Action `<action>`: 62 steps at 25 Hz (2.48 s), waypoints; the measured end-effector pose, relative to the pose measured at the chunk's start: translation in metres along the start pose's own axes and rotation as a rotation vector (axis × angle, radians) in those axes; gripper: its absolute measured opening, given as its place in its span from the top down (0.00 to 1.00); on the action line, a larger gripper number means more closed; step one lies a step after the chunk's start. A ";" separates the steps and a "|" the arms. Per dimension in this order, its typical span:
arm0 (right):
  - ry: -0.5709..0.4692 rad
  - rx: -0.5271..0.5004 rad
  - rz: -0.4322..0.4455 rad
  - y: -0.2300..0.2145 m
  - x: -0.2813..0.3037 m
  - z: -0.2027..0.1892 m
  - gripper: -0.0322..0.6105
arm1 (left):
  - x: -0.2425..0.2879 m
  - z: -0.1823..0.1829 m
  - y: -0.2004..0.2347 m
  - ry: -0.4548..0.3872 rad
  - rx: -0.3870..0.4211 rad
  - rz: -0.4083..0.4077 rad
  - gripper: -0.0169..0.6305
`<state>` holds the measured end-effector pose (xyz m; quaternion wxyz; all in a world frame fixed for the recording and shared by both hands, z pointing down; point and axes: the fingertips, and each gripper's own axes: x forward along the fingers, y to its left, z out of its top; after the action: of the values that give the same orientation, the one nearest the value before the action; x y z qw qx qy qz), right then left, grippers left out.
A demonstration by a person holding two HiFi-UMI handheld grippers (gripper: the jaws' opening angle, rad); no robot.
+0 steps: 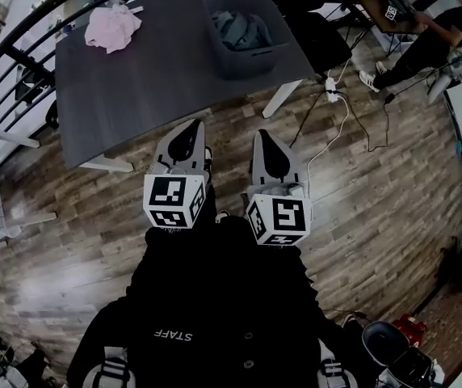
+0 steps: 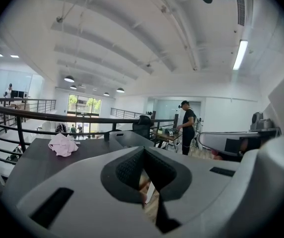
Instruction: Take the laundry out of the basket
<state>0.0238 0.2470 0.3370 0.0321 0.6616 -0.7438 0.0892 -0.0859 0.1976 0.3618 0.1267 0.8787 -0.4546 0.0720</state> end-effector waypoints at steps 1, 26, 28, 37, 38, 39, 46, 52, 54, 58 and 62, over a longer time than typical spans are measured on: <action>0.007 0.001 -0.003 -0.004 0.011 0.000 0.93 | 0.010 0.003 0.006 -0.002 -0.003 0.001 0.97; 0.140 0.045 -0.064 -0.076 0.285 0.015 0.93 | 0.248 0.040 0.126 0.116 -0.037 -0.054 0.97; 0.154 0.042 -0.074 -0.079 0.298 0.014 0.93 | 0.260 0.039 0.133 0.129 -0.042 -0.063 0.97; 0.208 0.018 -0.098 -0.088 0.345 0.011 0.93 | 0.298 0.043 0.167 0.160 -0.067 -0.070 0.97; 0.212 0.011 -0.099 -0.089 0.350 0.011 0.93 | 0.302 0.043 0.170 0.162 -0.071 -0.070 0.97; 0.216 0.008 -0.099 -0.090 0.354 0.011 0.93 | 0.306 0.043 0.173 0.164 -0.075 -0.069 0.97; 0.245 0.024 -0.084 -0.103 0.366 0.003 0.93 | 0.324 0.034 0.168 0.202 -0.085 -0.068 0.97; 0.261 0.045 -0.018 -0.119 0.373 -0.008 0.93 | 0.333 0.021 0.157 0.233 -0.081 -0.006 0.97; 0.271 0.058 0.011 -0.124 0.374 -0.012 0.93 | 0.334 0.020 0.152 0.234 -0.082 0.025 0.97; 0.307 0.057 0.067 -0.132 0.383 -0.019 0.93 | 0.338 0.020 0.147 0.232 -0.093 0.074 0.97; 0.347 0.075 0.082 -0.142 0.399 -0.030 0.93 | 0.352 0.015 0.151 0.237 -0.120 0.106 0.97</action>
<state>0.1130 -0.1533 0.4454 0.1316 0.6062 -0.7496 0.2306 -0.0059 -0.1650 0.4559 0.2279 0.8295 -0.4858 0.1547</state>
